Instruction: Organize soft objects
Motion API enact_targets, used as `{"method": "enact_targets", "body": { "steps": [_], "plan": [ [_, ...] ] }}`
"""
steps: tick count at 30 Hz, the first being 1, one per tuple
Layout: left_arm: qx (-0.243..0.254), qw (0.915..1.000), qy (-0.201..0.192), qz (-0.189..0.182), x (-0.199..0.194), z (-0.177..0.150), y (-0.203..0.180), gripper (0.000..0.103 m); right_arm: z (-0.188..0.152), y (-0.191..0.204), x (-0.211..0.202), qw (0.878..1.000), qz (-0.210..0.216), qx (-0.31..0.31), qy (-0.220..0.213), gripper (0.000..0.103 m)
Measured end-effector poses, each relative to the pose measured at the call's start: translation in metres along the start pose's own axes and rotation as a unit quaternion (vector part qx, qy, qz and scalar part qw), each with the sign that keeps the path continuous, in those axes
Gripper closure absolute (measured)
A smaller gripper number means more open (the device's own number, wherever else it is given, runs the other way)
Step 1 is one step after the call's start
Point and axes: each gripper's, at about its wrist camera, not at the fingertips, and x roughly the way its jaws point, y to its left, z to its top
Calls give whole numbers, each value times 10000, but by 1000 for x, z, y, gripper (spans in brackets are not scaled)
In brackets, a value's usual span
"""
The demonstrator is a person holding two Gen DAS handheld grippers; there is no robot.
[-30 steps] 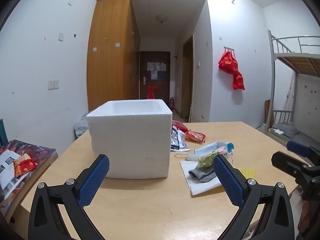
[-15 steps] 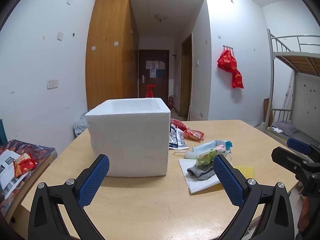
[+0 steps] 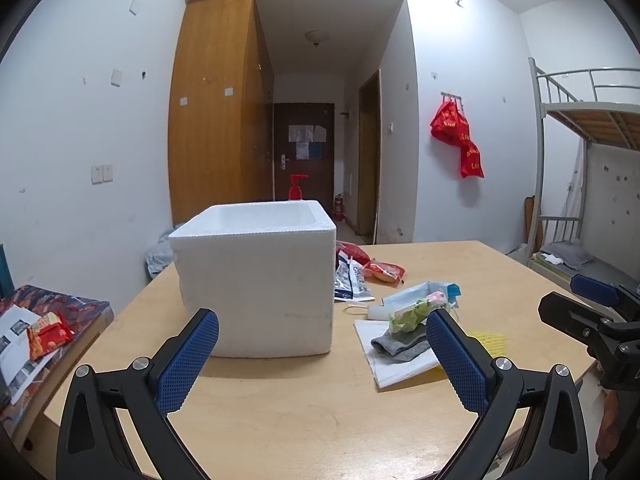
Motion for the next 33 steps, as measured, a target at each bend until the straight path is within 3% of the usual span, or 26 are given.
{"method": "enact_targets", "body": {
  "steps": [33],
  "plan": [
    [31,10000,30,-80,0,3,-3,0,3,1,-2,10000,-59,-68,-12,0]
  ]
}}
